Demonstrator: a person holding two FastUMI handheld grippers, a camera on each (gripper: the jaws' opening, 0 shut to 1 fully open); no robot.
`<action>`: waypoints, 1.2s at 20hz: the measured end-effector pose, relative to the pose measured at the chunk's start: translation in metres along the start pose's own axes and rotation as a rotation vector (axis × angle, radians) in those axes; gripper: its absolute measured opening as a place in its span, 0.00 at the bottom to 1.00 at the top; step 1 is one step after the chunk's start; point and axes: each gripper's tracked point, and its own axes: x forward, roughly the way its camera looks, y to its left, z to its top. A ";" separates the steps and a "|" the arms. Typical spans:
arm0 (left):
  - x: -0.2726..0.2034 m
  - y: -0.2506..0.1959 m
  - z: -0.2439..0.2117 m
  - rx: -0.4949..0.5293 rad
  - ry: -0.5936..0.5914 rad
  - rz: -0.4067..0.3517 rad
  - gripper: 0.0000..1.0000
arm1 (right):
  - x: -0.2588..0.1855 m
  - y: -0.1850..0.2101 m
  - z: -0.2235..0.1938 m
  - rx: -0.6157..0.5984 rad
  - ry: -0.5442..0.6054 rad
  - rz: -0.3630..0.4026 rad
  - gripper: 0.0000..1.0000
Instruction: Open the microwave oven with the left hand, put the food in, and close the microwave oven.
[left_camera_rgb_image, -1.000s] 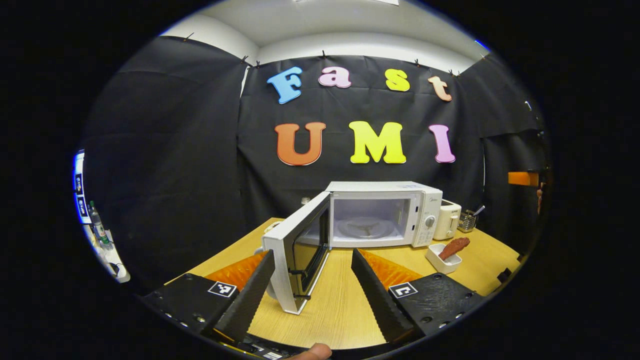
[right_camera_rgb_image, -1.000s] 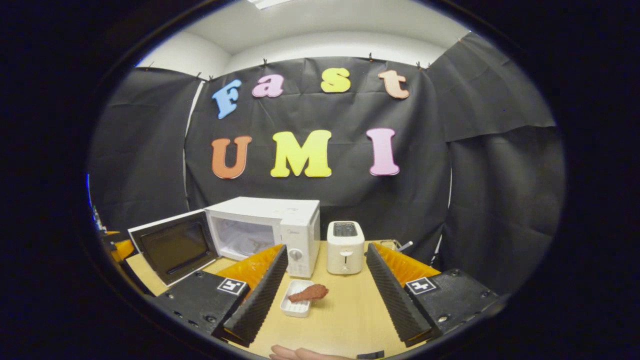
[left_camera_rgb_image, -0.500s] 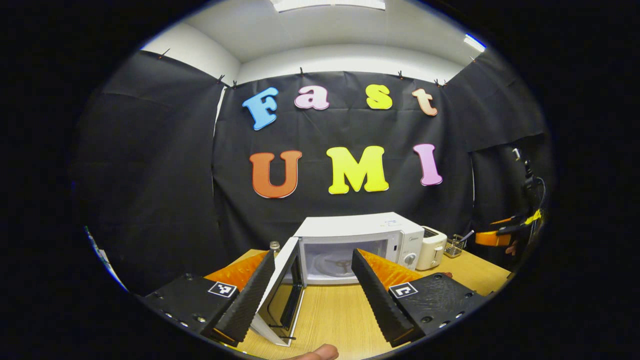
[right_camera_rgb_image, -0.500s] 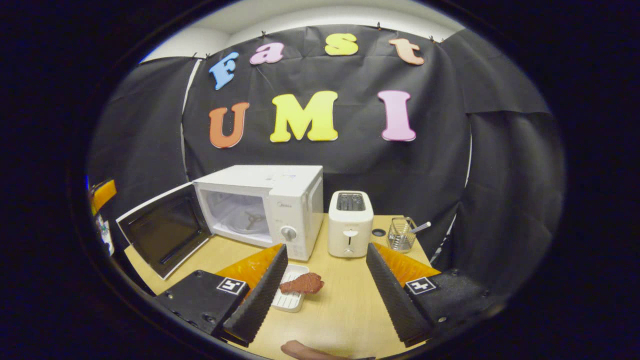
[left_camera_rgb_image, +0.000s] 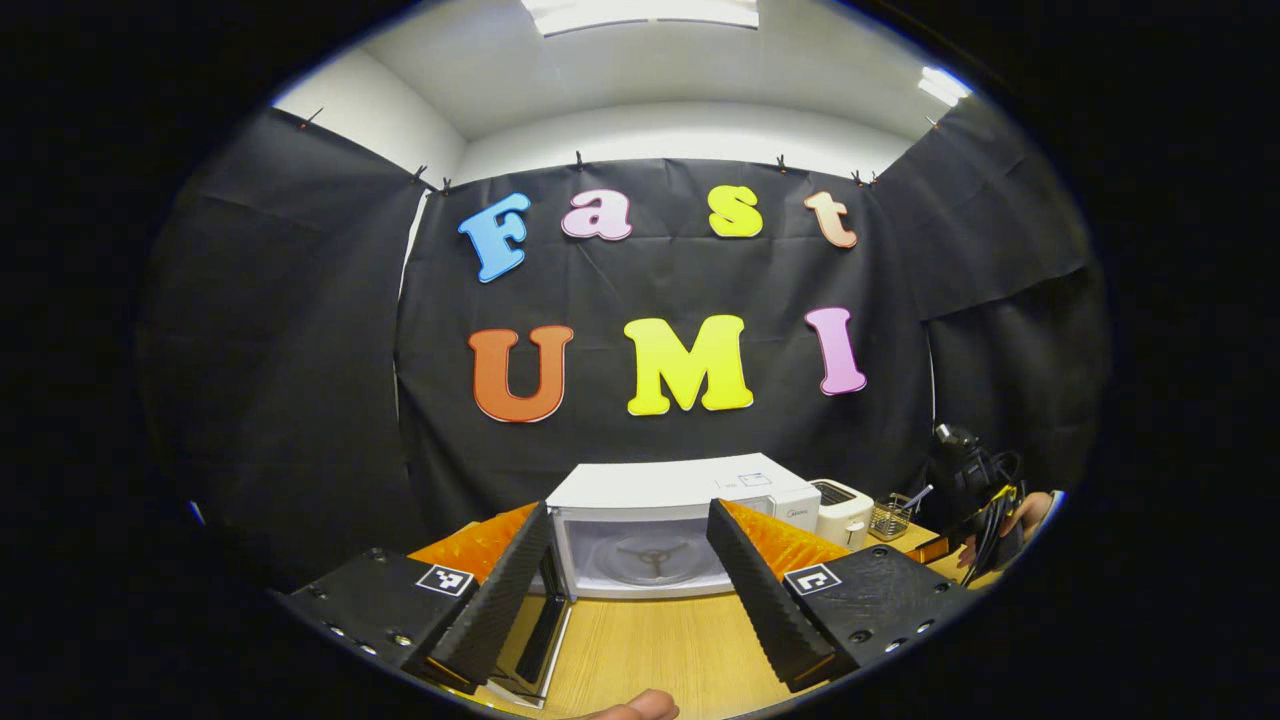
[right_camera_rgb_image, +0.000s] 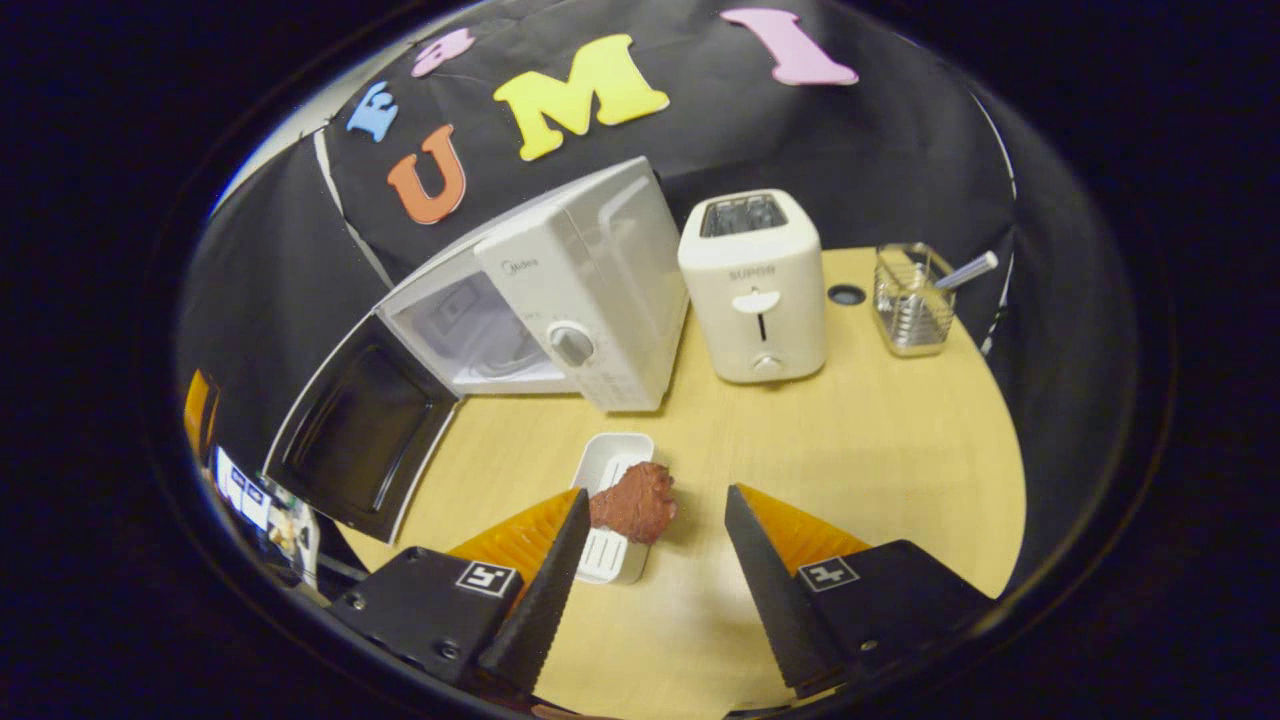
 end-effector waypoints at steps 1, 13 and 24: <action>0.001 0.001 -0.003 0.001 0.009 0.004 0.97 | 0.005 0.000 -0.003 0.035 0.026 0.030 0.86; -0.011 0.033 -0.017 -0.012 0.046 0.055 0.97 | 0.008 0.007 -0.008 0.200 0.062 0.127 0.12; -0.036 0.057 -0.026 0.009 0.027 0.060 0.97 | -0.051 0.080 0.013 -0.105 -0.213 -0.084 0.11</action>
